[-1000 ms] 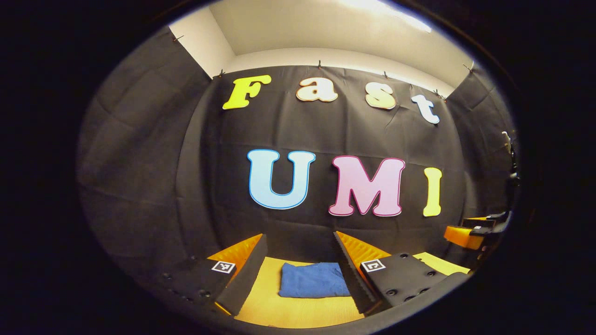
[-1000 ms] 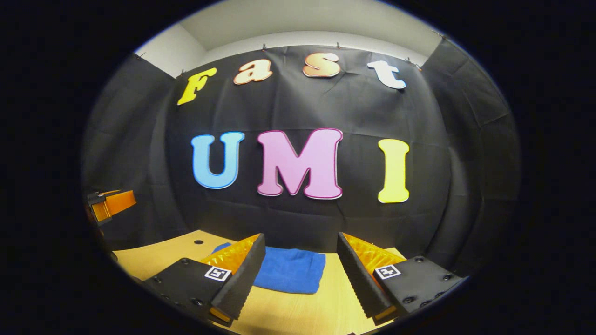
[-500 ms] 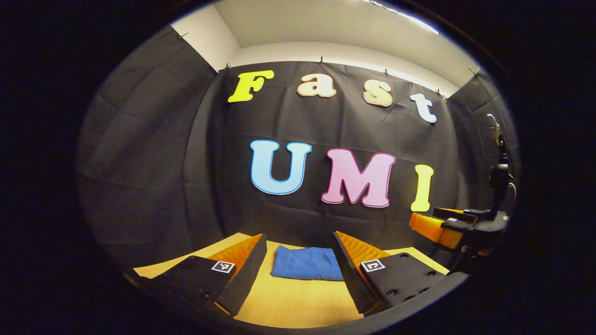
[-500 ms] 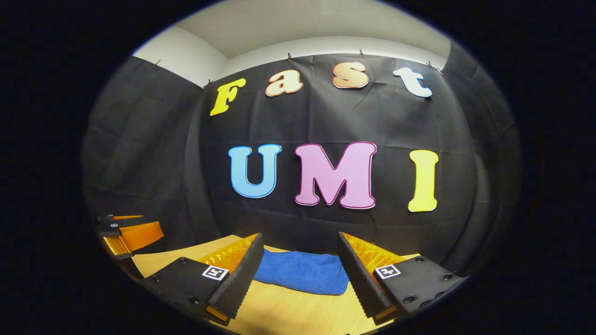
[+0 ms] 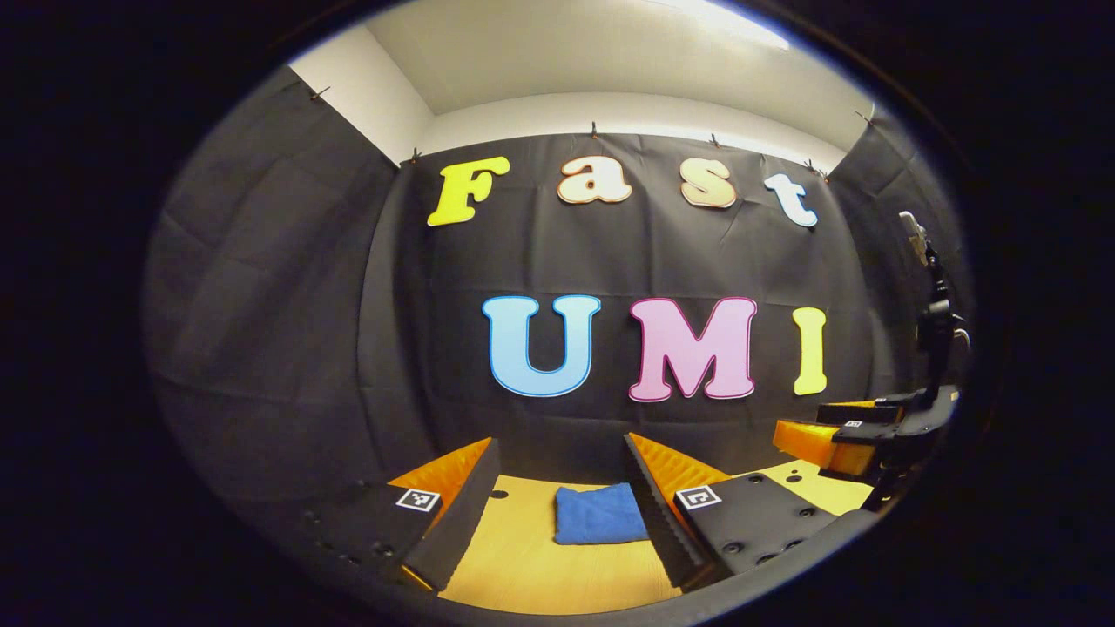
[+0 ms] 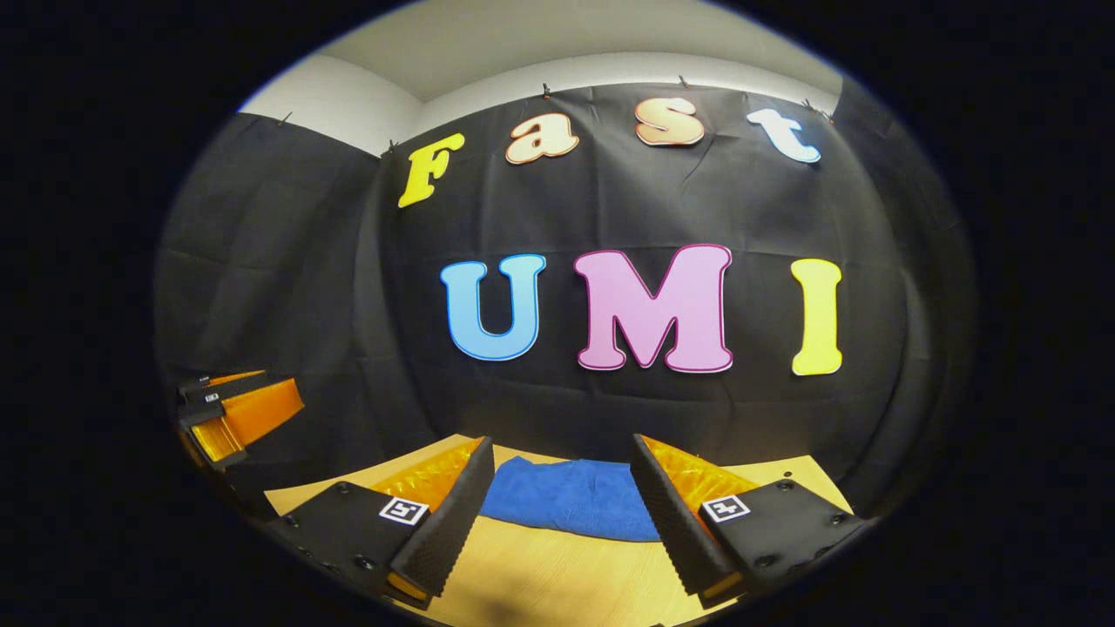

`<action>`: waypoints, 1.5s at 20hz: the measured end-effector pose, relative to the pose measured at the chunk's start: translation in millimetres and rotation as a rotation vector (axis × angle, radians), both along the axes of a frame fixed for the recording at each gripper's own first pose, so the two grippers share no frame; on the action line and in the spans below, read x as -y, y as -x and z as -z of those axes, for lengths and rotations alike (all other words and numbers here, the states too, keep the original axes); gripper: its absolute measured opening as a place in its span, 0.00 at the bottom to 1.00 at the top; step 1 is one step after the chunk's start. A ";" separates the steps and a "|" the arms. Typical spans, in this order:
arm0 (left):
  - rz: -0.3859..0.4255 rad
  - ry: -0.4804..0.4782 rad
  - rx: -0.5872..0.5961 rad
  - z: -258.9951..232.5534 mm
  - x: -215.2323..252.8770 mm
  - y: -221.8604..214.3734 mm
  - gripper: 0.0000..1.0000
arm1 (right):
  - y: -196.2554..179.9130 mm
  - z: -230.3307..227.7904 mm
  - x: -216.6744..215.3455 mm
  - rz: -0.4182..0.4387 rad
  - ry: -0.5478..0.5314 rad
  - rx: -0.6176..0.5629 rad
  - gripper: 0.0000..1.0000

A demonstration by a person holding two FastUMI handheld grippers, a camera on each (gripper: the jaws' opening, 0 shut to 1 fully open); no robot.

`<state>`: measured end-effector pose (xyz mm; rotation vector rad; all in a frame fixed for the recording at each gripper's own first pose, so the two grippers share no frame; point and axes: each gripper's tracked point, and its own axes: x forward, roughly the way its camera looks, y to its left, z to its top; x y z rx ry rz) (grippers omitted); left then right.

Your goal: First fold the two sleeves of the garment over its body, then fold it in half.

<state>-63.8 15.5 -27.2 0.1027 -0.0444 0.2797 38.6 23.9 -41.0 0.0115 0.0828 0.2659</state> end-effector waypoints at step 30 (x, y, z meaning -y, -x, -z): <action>-0.021 -0.076 0.034 -14.3 -30.5 19.6 0.81 | 6.8 10.5 -73.8 -0.083 0.041 -0.064 0.98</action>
